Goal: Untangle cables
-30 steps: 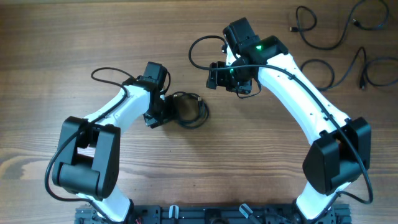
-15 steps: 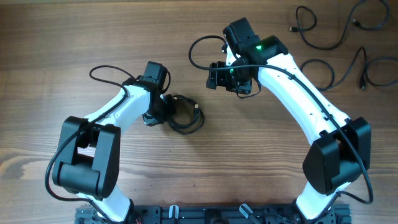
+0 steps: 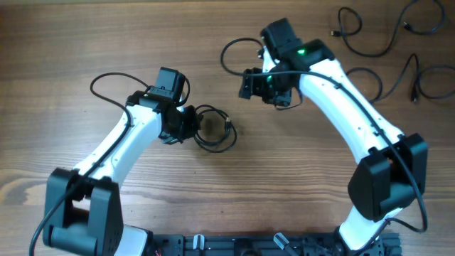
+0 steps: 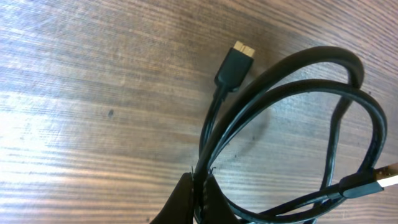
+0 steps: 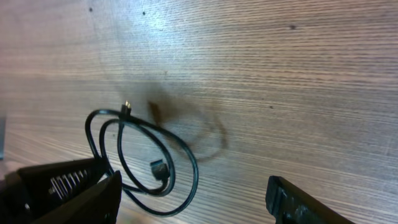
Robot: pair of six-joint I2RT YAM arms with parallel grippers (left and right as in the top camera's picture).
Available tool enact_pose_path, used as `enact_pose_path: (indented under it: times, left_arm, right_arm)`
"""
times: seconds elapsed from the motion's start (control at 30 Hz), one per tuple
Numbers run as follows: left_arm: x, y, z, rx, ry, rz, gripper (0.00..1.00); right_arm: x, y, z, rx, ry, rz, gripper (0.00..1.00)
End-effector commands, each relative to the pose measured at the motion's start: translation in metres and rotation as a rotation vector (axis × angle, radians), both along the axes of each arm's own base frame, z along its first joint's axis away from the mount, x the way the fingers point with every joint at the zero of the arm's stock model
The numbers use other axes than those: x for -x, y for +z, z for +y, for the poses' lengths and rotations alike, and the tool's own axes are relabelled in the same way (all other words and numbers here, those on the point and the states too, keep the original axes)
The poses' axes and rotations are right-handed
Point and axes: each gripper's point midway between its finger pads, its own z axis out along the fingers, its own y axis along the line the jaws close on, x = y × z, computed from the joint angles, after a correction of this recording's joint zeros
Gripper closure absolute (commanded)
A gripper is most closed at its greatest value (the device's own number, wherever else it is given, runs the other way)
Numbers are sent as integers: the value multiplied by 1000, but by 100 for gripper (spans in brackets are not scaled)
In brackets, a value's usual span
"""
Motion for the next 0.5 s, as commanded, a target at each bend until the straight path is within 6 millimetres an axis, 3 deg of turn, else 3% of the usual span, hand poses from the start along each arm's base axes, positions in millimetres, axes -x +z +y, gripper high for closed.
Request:
enact_pose_path:
  times: [0.0,0.17,0.27,0.47]
  left_arm:
    - [3,23,-5,57,12,-39,96]
    - [6,55,-22,181,-14,-99,96]
    - [6,74,-29,240,-3,-142,96]
    - [-7,105,-36,326,71,-238,96]
  right_arm:
    - [-5,10,-16,-128,13,28,21]
    - [3,14,-46,-159,82,48,17]
    - [8,13,-49,-153,100,59,16]
    - [22,46,-10,-446,299,7,16]
